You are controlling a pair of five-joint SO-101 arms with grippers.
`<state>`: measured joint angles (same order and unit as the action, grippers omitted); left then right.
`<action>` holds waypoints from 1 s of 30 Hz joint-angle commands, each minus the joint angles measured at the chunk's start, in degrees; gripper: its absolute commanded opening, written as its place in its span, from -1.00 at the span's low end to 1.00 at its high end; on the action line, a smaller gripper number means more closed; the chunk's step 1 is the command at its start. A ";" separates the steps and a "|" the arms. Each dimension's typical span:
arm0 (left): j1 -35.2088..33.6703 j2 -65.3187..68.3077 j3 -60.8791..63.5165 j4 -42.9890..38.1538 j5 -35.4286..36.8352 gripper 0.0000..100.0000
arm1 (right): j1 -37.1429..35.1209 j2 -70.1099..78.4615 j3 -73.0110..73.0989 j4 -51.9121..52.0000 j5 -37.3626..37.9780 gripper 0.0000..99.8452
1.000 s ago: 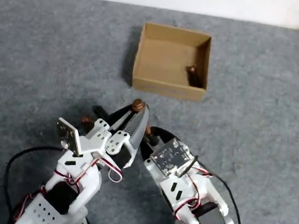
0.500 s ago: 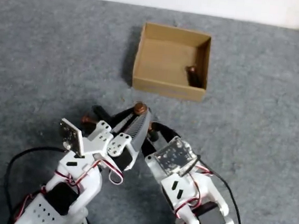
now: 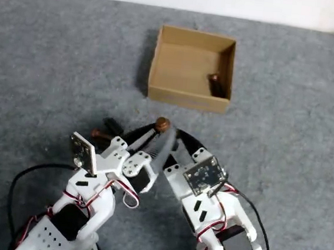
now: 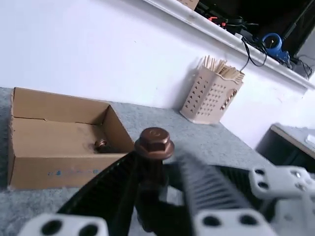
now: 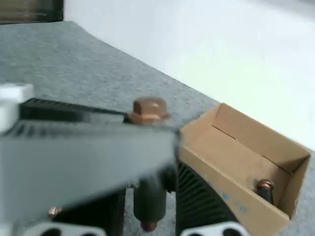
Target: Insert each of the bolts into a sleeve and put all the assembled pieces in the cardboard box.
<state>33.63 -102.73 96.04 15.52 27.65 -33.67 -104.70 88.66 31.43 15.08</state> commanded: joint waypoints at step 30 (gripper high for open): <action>-22.99 0.22 -8.13 4.31 15.74 -0.99 | 5.76 -0.40 1.54 -2.15 1.93 -0.99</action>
<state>10.86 -102.81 90.51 21.32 45.32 -29.71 -104.62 91.21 31.52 15.08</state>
